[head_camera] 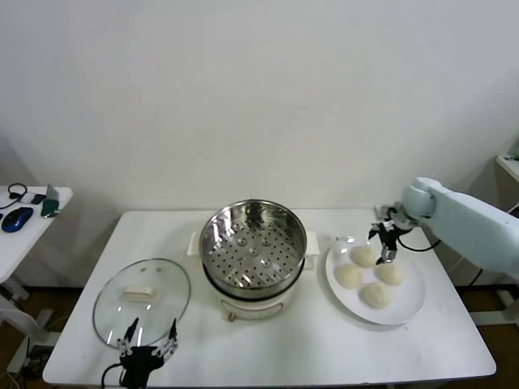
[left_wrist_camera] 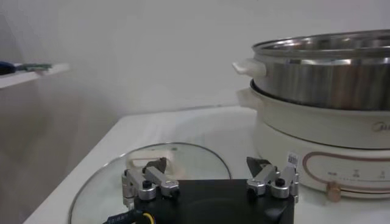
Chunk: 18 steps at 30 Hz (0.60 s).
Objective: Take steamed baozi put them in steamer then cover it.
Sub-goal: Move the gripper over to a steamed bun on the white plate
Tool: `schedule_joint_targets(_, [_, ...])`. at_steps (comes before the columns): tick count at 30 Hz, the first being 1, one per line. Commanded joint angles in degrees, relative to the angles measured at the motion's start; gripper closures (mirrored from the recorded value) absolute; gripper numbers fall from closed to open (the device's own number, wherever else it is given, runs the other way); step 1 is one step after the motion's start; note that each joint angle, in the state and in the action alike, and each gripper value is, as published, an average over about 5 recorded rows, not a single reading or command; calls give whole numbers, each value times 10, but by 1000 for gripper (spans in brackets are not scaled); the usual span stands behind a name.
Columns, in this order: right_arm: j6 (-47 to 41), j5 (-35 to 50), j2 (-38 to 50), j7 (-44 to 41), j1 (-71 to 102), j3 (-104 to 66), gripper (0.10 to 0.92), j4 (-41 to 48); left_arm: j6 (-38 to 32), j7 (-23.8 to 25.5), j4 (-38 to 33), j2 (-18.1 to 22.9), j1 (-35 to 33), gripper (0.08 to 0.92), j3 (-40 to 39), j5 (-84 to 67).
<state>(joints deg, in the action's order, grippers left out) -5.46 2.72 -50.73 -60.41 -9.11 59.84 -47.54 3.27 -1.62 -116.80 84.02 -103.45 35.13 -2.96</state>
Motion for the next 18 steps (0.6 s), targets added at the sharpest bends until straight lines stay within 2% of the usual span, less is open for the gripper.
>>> schedule_joint_targets(1, [16, -42, -53, 2, 28, -25, 203, 77, -5, 0, 4, 0, -1, 177, 0, 0])
schedule_joint_targets(8, [13, -40, -57, -1, 31, -27, 208, 81, -7, -2, 5, -1, -2, 177, 1, 0])
schedule_joint_targets(18, [12, -5, -44, -1, 13, -21, 299, 46, -11, -4, 7, -1, -1, 177, 0, 0])
